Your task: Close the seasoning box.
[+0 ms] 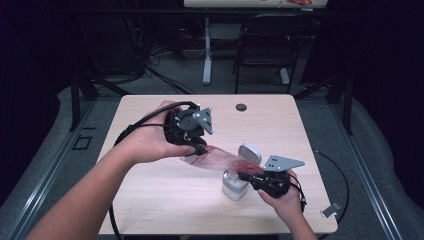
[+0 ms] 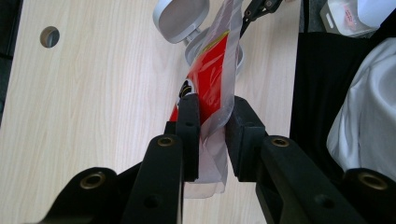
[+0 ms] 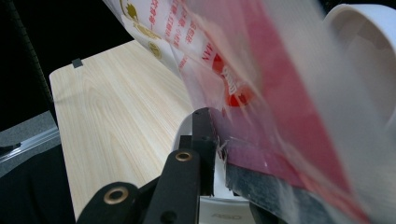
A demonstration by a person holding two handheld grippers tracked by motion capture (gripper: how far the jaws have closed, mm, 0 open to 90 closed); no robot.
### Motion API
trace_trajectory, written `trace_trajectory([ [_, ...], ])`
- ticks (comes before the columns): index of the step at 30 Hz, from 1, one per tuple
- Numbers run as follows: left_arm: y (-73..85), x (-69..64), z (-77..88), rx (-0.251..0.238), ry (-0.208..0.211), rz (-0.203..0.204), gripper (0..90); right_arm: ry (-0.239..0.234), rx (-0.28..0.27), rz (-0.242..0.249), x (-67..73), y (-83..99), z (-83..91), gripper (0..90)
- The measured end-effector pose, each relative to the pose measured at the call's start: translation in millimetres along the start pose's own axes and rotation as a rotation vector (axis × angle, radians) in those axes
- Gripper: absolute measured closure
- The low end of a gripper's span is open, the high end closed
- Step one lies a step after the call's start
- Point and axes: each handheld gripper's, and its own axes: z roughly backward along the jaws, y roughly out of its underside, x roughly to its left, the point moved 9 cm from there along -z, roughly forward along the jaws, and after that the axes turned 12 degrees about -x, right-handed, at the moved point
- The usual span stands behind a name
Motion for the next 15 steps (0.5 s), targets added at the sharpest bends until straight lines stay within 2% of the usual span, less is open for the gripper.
trace_trajectory([
  [15, -0.5, -0.2, 0.1, 0.004, -0.001, -0.005, 76.2, -0.002, 0.001, -0.001, 0.1, 0.2, 0.2, 84.6],
])
